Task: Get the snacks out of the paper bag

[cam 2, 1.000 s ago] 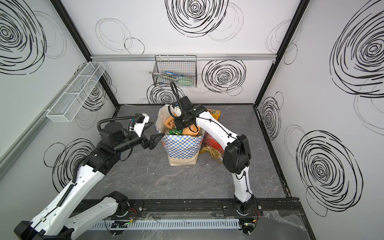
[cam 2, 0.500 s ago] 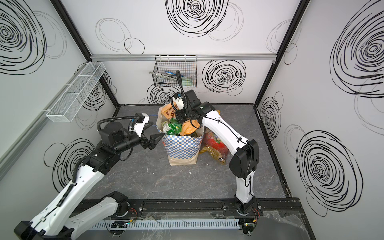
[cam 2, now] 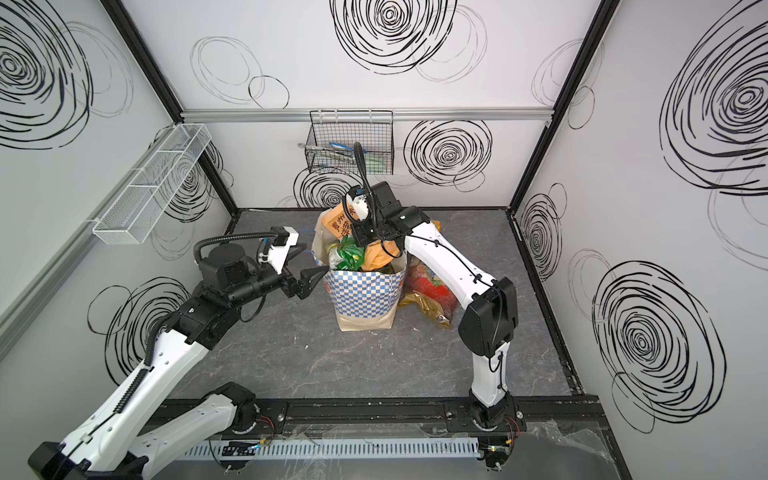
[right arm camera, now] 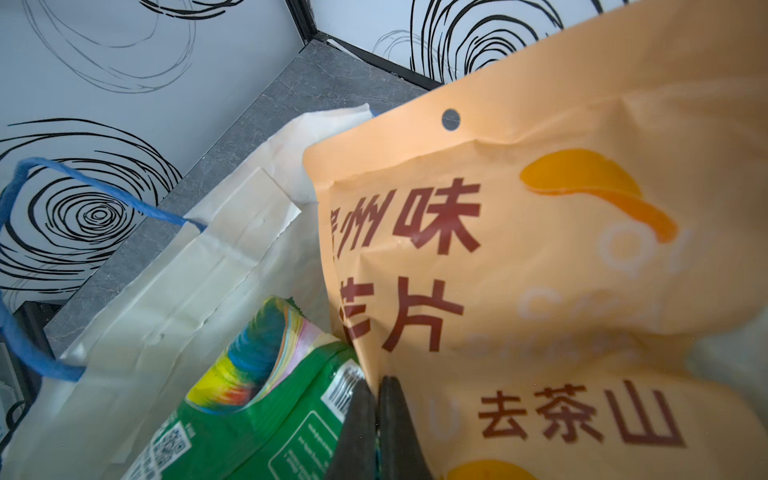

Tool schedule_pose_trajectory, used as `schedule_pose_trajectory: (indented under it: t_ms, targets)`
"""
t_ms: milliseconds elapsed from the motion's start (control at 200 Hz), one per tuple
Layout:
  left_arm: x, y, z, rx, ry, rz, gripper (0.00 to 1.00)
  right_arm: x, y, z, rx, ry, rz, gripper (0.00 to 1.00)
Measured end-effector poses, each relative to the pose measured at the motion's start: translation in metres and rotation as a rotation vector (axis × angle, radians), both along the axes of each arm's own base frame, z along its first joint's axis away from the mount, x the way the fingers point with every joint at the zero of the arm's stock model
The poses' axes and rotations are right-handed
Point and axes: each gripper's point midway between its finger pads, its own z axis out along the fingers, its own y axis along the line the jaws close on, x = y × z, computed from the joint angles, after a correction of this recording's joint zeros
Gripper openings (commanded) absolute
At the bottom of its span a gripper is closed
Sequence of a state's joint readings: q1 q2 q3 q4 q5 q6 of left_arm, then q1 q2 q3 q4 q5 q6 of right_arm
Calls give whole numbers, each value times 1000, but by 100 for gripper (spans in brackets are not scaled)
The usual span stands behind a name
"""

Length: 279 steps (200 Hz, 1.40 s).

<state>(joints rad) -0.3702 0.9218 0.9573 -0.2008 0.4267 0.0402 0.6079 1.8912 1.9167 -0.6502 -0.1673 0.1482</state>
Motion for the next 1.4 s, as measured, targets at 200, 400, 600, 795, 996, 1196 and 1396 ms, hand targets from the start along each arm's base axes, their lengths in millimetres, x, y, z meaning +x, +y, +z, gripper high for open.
schedule_pose_trajectory:
  t_ms: [200,400,600,795,996,1196,1396]
  targets:
    - [0,1,0,0,0,2,97,10,-12,-1,-54,-43,-54,0]
    - [1,1,0,-2,2,3,96,13,-15,-10,-63,-42,-63,2]
    - [1,1,0,-3,2,3,96,18,-17,-10,-59,-55,-76,24]
    - [1,1,0,-3,2,4,96,34,-32,-5,-37,-84,-126,2]
    - [1,1,0,-3,2,4,96,38,-43,-15,-49,-73,-153,28]
    - [1,1,0,-3,2,4,96,35,-39,-12,-93,-106,-166,44]
    - [1,1,0,-3,2,4,96,28,-40,-4,-168,-145,-201,59]
